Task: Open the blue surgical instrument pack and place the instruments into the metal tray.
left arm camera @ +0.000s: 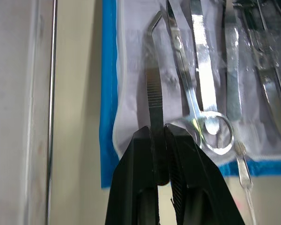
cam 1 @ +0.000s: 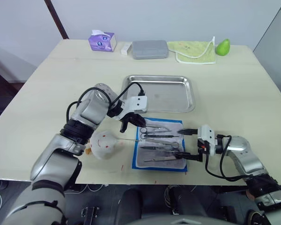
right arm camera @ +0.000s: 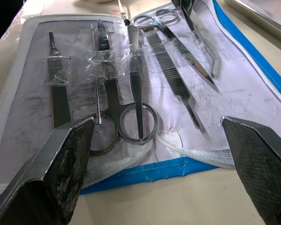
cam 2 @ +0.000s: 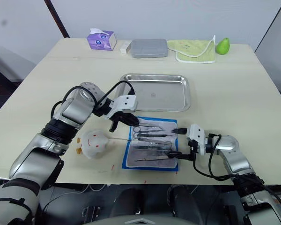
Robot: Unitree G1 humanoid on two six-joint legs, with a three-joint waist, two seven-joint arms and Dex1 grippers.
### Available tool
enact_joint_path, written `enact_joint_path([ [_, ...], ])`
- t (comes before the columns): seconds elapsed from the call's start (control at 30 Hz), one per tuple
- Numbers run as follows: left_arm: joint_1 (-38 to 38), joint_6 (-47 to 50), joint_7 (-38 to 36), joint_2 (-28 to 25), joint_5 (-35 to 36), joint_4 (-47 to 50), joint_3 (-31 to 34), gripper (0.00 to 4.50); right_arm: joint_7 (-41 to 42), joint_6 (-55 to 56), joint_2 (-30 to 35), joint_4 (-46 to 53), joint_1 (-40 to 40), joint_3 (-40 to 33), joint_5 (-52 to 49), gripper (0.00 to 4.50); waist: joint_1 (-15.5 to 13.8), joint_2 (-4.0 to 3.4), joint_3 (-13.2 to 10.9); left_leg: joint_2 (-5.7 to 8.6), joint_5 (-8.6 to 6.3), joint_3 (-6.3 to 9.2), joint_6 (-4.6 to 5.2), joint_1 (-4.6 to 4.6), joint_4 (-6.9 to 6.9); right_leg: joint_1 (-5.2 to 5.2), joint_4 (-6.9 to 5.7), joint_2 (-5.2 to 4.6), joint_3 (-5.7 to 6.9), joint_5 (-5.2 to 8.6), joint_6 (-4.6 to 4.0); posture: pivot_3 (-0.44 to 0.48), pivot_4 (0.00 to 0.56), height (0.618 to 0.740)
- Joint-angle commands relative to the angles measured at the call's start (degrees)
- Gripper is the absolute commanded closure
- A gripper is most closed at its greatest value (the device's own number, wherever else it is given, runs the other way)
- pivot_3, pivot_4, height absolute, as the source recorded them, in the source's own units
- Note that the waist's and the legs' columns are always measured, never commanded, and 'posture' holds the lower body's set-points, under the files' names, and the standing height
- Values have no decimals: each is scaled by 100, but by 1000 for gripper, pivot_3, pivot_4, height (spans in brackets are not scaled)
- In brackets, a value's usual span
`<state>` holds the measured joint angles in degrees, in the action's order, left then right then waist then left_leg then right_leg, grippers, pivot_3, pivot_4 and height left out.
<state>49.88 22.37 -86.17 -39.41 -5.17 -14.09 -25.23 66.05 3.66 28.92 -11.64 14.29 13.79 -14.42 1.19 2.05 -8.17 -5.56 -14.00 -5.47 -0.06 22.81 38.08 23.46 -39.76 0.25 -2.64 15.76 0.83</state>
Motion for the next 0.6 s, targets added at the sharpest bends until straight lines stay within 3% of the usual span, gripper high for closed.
enact_joint_path([
  [0.03,18,47,-126,-258,145,313,237,4462,-27,-359,93,-522,-221,485,642,0,1,0,0,0,0,0,0,0,0,0,0,0,0,0,0,0,150,740],
  [0.4,-795,278,-92,-1478,754,969,1192,4462,29,-385,139,-530,-189,502,581,0,31,23,16,-7,0,-1,0,-3,-3,0,-1,-2,5,4,-7,0,150,740],
  [0.6,-1246,1282,418,-1567,1494,1596,2079,4462,125,-386,191,-566,-158,464,541,0,17,26,17,-9,0,-1,0,-3,-4,0,-1,-3,8,5,-8,0,150,740],
])
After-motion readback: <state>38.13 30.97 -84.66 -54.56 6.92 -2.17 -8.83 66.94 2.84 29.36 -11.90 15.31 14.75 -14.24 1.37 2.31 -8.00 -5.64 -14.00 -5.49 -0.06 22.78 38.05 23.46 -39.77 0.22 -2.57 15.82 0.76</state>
